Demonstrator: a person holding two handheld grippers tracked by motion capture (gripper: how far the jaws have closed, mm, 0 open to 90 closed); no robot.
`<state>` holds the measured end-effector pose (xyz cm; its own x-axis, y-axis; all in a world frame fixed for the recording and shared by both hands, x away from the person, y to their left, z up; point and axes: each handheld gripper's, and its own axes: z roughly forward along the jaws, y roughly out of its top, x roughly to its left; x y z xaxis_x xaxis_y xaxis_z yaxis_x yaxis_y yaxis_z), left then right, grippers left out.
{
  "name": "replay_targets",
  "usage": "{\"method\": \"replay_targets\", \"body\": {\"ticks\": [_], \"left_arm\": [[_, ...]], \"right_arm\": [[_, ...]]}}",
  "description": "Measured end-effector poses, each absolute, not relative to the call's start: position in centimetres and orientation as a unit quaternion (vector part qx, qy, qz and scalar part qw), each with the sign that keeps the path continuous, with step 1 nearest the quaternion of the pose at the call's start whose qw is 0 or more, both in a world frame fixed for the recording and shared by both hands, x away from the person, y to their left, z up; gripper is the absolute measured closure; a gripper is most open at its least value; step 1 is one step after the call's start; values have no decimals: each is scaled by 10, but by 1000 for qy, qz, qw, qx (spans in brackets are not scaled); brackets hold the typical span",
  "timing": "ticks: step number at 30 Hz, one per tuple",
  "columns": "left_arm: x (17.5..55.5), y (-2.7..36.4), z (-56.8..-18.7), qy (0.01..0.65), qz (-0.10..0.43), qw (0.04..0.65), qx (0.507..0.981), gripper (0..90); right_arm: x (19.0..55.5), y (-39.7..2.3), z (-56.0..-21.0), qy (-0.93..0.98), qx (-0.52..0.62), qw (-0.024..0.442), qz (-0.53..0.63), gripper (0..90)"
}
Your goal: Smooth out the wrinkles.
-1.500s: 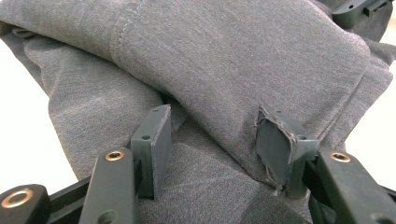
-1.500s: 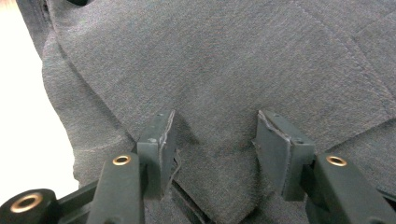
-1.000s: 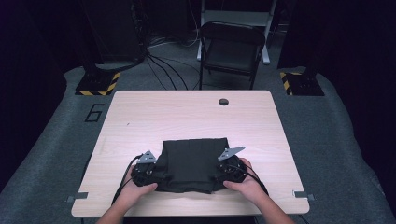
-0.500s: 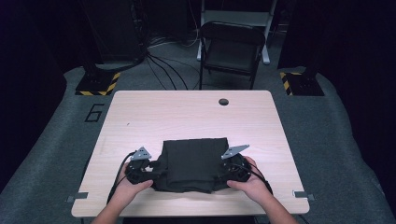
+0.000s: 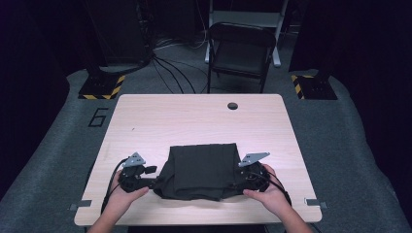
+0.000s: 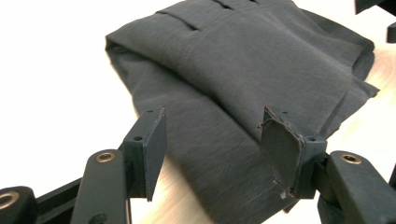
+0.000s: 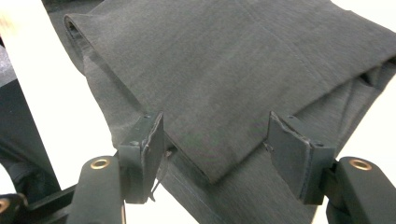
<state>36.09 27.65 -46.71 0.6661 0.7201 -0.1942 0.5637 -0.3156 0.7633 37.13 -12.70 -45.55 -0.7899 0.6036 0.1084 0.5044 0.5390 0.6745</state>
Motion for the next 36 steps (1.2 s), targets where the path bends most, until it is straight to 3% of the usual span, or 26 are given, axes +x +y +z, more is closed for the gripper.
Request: {"method": "replay_targets", "body": {"ticks": [9, 23, 36], "left_arm": [[358, 296, -474, 432, 110, 439, 780, 403], [360, 303, -493, 444, 131, 417, 782, 401], [365, 305, -500, 456, 120, 417, 777, 397]], "right_arm": [[371, -144, -463, 851, 354, 76, 380, 368], [371, -156, -481, 831, 392, 96, 382, 373], [375, -162, -490, 831, 399, 112, 371, 380]]}}
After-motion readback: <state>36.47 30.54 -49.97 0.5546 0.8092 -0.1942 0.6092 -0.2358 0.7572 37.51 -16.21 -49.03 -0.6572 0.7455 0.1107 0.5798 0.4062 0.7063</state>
